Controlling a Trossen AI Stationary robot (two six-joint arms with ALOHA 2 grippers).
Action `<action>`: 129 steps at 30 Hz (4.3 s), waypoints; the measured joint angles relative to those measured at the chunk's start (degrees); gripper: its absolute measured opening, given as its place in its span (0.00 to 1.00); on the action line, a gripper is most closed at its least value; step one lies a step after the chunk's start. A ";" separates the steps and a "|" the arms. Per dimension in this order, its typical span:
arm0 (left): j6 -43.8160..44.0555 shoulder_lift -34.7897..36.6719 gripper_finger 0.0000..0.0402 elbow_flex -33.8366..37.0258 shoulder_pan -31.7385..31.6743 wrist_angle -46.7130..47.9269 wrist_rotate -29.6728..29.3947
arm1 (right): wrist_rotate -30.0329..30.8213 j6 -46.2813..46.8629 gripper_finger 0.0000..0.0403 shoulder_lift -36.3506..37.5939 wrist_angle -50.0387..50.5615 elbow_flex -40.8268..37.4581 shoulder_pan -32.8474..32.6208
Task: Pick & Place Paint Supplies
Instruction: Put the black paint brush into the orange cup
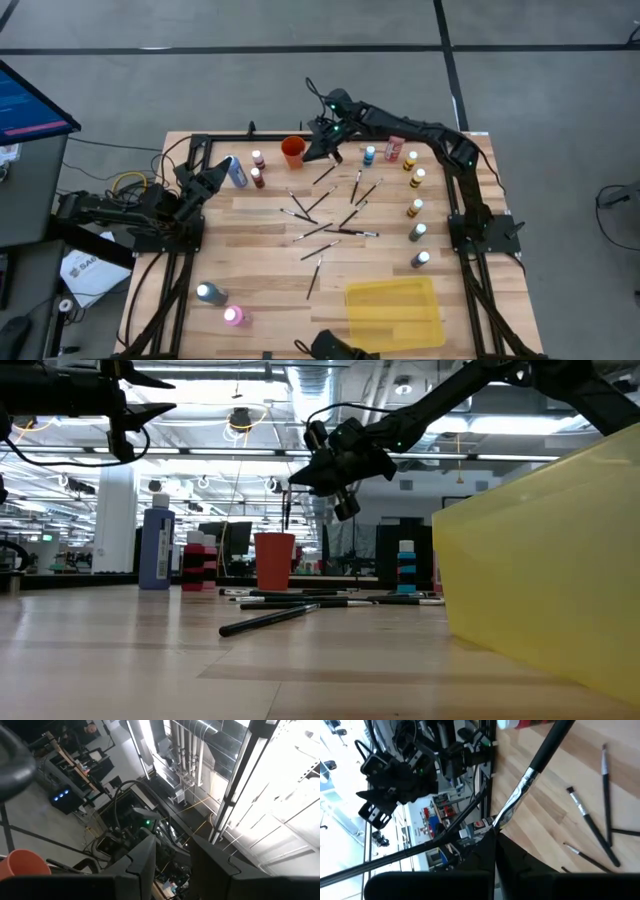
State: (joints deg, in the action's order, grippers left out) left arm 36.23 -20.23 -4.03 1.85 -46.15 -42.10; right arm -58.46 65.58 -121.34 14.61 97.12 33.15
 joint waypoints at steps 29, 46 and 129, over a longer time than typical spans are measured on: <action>0.00 -0.02 0.28 0.00 -0.02 -0.83 -2.06 | -1.18 8.93 0.01 -3.63 -10.12 0.00 -1.16; 0.00 -0.02 0.28 0.00 -0.02 -0.92 -2.04 | -0.36 9.48 0.31 -3.63 -14.19 0.00 -0.75; -5.49 -0.02 0.28 -0.02 -0.04 -1.25 -3.92 | 69.06 -6.11 0.31 10.87 55.07 -1.08 -17.44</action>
State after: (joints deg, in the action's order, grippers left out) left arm 30.74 -20.25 -4.05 1.80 -47.40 -46.02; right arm 10.60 59.47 -110.47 69.69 96.05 15.71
